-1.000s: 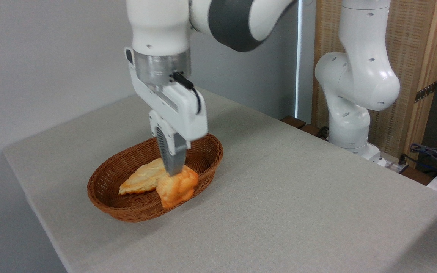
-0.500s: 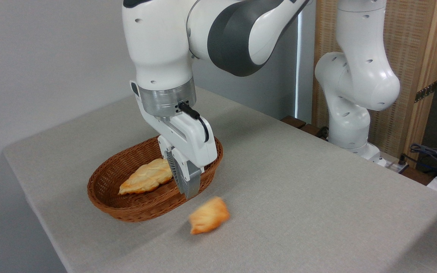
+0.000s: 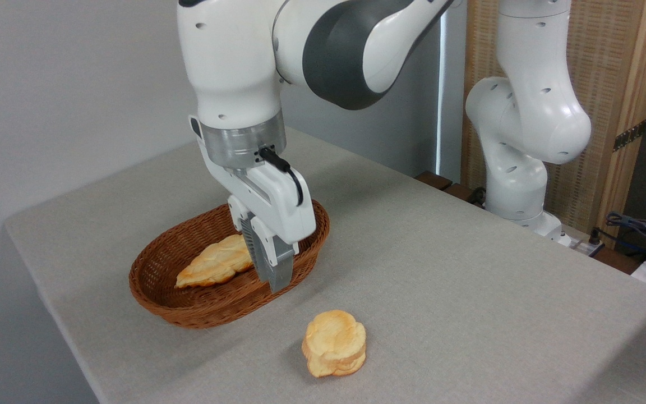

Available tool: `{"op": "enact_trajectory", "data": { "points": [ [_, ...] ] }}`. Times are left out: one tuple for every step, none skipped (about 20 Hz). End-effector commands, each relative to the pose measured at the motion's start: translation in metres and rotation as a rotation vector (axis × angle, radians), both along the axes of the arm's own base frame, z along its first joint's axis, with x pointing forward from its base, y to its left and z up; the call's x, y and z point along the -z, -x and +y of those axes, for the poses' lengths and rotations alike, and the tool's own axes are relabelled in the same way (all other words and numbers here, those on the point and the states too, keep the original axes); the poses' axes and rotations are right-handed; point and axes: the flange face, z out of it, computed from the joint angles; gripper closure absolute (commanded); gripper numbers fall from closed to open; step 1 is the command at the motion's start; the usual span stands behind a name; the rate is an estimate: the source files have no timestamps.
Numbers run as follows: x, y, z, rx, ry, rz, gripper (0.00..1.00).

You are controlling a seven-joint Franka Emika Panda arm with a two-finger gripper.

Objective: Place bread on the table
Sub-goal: 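Release the bread onto the table beside the basket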

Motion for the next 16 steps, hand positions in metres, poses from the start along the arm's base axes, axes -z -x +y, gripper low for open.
{"op": "enact_trajectory", "data": {
  "points": [
    [-0.029,-0.003,-0.023,0.038,0.01,-0.059,0.0],
    [-0.032,-0.002,-0.035,0.059,0.011,-0.065,0.0],
    [-0.042,-0.001,-0.043,0.07,0.014,-0.083,0.0],
    [-0.047,-0.001,-0.05,0.081,0.015,-0.092,0.0],
    [-0.047,-0.001,-0.055,0.087,0.016,-0.093,0.0],
    [-0.048,0.0,-0.061,0.099,0.013,-0.095,0.0],
    [-0.048,0.0,-0.067,0.108,0.014,-0.093,0.0],
    [-0.048,0.001,-0.074,0.11,0.015,-0.094,0.0],
    [-0.048,0.002,-0.08,0.082,0.015,-0.091,0.0],
    [-0.047,0.001,-0.081,0.055,0.014,-0.087,0.0],
    [-0.046,0.001,-0.081,-0.004,0.014,-0.082,0.0],
    [-0.045,0.0,-0.08,-0.032,0.01,-0.077,0.0],
    [-0.045,0.0,-0.08,-0.034,0.01,-0.077,0.0],
    [-0.045,0.0,-0.08,-0.037,0.012,-0.077,0.0],
    [-0.045,0.0,-0.08,-0.041,0.013,-0.076,0.0],
    [-0.044,0.0,-0.08,-0.041,0.013,-0.075,0.0]
  ]
}}
